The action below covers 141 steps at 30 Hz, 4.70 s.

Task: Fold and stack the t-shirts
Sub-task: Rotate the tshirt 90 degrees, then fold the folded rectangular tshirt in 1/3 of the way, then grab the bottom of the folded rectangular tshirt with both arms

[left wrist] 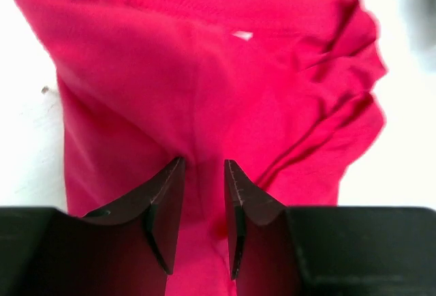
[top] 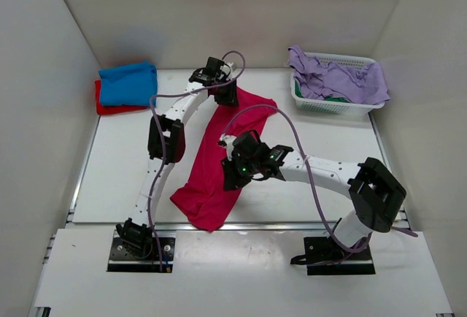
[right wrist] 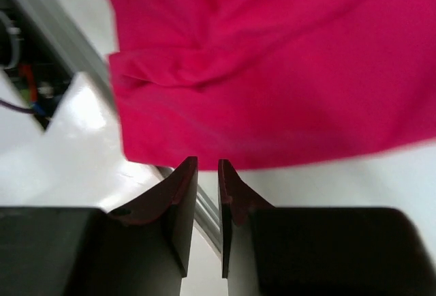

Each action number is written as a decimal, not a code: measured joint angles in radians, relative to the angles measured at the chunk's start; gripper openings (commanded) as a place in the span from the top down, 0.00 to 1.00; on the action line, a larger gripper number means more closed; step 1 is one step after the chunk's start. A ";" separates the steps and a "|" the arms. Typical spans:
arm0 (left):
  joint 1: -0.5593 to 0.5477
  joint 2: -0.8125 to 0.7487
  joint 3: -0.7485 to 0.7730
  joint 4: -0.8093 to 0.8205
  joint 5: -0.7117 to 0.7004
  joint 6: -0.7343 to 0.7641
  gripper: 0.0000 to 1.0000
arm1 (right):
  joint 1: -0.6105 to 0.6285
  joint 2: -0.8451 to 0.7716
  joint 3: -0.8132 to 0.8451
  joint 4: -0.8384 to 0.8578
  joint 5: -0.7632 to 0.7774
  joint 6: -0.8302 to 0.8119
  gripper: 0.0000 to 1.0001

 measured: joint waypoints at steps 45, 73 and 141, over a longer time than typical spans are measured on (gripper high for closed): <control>0.215 0.174 0.331 -0.090 0.083 -0.221 0.47 | -0.137 0.119 -0.027 -0.095 0.107 -0.306 0.40; -0.079 -1.624 -1.972 0.186 -0.123 -0.310 0.40 | -0.095 -0.320 -0.382 -0.089 0.233 0.235 0.46; 0.059 -1.161 -1.509 0.084 -0.050 -0.220 1.00 | -0.280 0.147 0.316 -0.457 0.024 -0.132 1.00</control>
